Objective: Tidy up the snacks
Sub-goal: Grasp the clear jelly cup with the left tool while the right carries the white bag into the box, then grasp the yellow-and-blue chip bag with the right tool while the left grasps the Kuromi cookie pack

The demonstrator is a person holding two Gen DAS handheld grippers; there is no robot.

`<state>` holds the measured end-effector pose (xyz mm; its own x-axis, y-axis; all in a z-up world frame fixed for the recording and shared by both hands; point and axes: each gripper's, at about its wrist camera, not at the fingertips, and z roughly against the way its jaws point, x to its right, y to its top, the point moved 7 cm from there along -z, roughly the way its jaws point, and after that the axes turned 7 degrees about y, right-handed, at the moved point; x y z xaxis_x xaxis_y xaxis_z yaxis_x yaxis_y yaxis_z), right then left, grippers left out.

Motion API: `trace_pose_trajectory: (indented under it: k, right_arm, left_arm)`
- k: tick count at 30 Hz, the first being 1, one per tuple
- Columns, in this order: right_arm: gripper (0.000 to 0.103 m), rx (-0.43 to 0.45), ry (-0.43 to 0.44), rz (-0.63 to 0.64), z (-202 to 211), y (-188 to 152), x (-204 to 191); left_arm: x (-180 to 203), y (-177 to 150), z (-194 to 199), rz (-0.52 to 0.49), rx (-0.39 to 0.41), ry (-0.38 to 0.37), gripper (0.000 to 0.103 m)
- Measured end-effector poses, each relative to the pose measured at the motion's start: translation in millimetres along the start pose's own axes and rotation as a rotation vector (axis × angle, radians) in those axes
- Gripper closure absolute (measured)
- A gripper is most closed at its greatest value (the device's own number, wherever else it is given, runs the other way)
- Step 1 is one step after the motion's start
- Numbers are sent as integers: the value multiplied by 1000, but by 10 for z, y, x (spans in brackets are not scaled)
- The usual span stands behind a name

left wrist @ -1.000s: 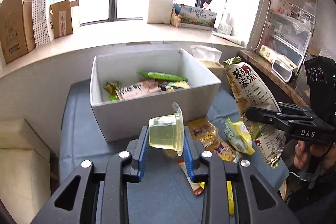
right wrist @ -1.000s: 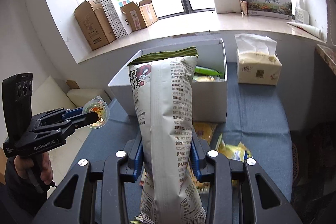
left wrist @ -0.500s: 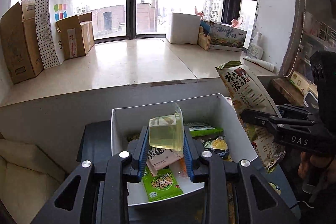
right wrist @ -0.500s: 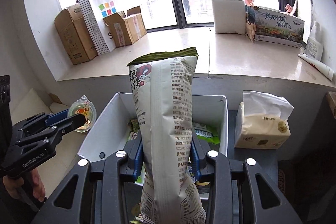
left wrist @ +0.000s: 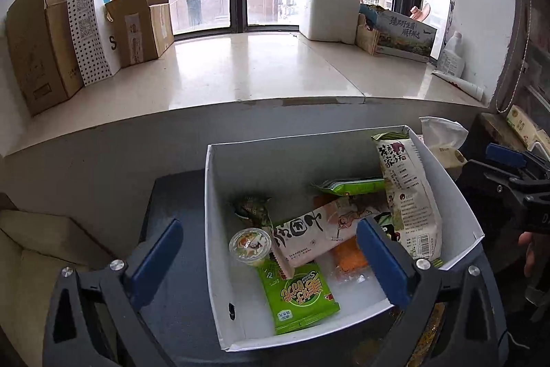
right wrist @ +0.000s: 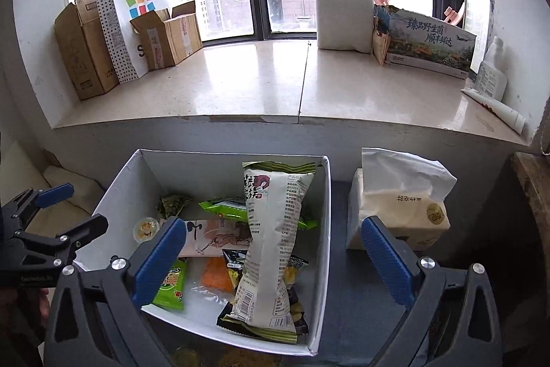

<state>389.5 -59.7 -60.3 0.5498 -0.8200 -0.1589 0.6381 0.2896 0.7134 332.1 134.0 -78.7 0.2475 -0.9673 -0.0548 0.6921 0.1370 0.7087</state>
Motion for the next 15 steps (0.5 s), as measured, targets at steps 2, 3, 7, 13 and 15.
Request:
trace_pose_trajectory:
  k: [2,3,7,13,15]
  right_arm:
    - [0,11,12,-3,146,-60,19]
    - [0,22,25,-5,233,-93,29]
    - [0,75,59,-45,675,-282,110]
    - [0,157,146,-73,1410,-845,154]
    - [0,173,143,-84,1570,-1072,200]
  left_arm:
    - [11,-16,74,-11,12,-6,0]
    - [24,-30,125,-20,20,-4,0]
    - [65,-109,444,-29,60,-29,0]
    - [213,-454,994,-58,122,-122,0]
    - [219,-594,1110,-38,125,-129,0]
